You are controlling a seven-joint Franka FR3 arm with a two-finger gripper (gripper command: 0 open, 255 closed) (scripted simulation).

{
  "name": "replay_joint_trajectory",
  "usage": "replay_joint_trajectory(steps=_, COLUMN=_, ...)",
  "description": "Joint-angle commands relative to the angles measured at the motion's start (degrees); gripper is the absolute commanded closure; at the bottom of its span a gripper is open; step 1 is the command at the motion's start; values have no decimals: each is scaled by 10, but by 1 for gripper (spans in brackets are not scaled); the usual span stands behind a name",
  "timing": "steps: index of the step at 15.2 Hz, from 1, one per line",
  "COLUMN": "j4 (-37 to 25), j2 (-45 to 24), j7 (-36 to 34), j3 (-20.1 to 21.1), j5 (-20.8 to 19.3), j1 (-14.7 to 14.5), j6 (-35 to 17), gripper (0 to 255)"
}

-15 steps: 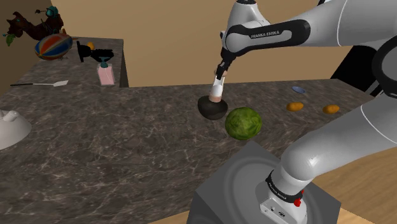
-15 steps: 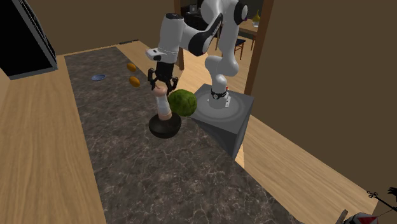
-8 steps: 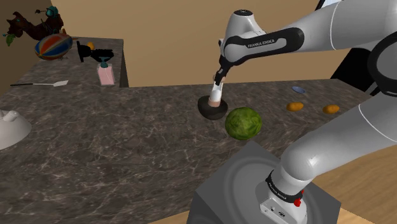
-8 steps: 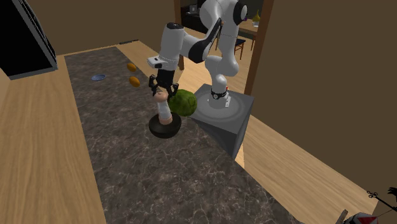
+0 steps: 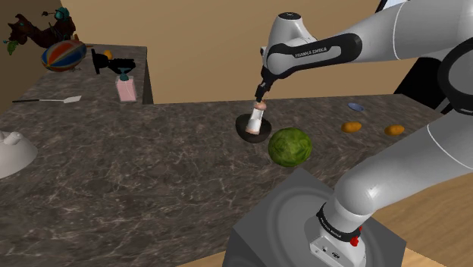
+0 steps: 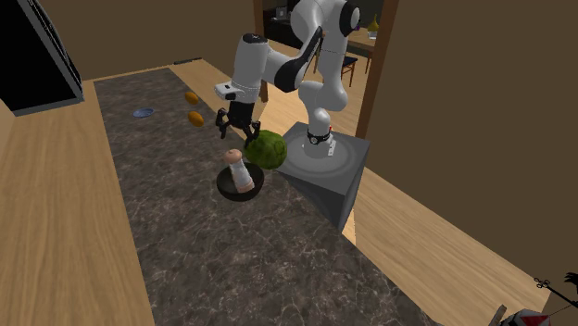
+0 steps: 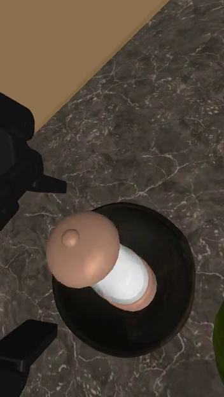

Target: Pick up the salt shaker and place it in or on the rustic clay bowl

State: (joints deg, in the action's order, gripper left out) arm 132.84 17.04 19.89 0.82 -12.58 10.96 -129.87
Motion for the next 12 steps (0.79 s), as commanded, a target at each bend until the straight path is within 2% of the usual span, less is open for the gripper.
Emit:
replay_joint_trajectory(steps=1, j4=0, j2=0, j7=0, j3=0, j5=0, j1=0, j6=0, gripper=0)
replay_joint_trajectory(steps=4, j4=0, j2=0, j7=0, j3=0, j5=0, j1=0, j6=0, gripper=0)
replay_joint_trajectory(steps=8, j4=-35, j2=37, j7=6, j3=6, j5=11, j1=-7, j6=73, gripper=0)
replay_joint_trajectory(steps=12, j4=-35, j2=37, j7=6, j3=6, j5=11, j1=-7, j6=73, gripper=0)
